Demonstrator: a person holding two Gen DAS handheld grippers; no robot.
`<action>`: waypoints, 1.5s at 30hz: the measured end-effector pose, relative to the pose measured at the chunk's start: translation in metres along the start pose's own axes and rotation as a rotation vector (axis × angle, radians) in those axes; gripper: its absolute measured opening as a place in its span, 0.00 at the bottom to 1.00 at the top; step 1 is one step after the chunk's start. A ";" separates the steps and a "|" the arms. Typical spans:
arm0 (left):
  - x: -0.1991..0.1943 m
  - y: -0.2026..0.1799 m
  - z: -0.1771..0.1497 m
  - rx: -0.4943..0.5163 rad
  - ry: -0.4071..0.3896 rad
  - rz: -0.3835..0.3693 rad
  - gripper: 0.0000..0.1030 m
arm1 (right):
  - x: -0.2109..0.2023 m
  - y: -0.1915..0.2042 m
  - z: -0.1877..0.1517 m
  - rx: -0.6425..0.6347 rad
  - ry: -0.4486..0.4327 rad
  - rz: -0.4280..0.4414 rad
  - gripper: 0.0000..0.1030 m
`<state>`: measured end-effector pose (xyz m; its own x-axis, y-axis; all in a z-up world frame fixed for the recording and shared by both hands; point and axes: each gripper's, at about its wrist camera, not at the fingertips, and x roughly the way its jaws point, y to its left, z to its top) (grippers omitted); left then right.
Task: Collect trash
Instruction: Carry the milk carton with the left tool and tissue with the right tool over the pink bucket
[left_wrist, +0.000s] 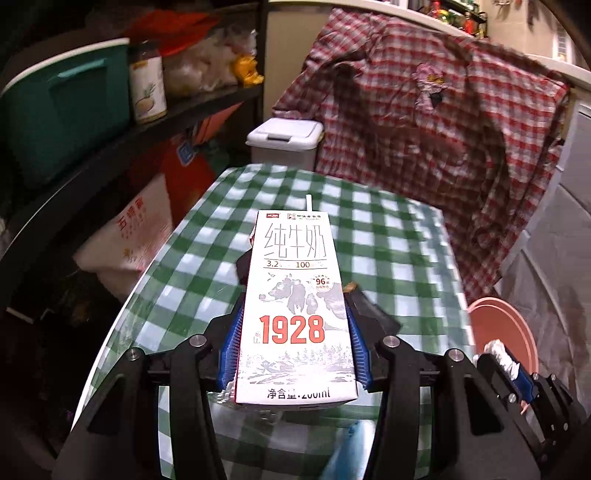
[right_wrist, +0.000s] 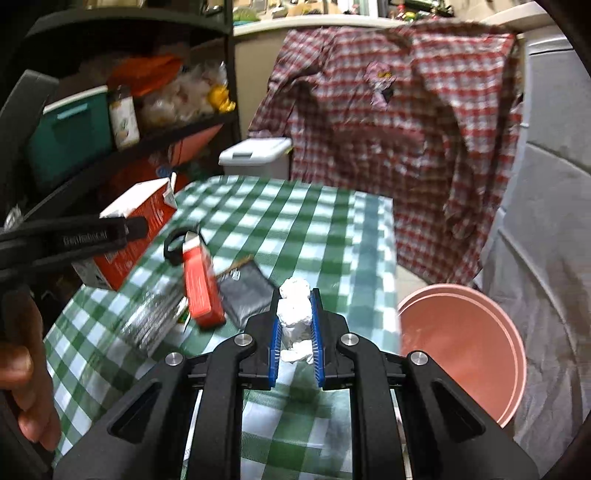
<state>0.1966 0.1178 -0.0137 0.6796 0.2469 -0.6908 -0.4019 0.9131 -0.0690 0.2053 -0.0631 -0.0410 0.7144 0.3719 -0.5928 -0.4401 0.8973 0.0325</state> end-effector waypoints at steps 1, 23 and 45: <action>-0.002 -0.005 0.000 0.005 -0.004 -0.007 0.47 | -0.003 -0.002 0.002 0.005 -0.009 -0.002 0.14; -0.022 -0.041 0.009 0.055 -0.084 -0.093 0.47 | -0.066 -0.114 0.044 0.124 -0.110 -0.145 0.14; -0.022 -0.073 0.005 0.123 -0.111 -0.144 0.47 | -0.096 -0.168 0.022 0.200 -0.153 -0.254 0.14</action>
<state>0.2144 0.0474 0.0100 0.7909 0.1390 -0.5960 -0.2223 0.9726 -0.0682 0.2230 -0.2440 0.0281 0.8671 0.1491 -0.4753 -0.1339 0.9888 0.0659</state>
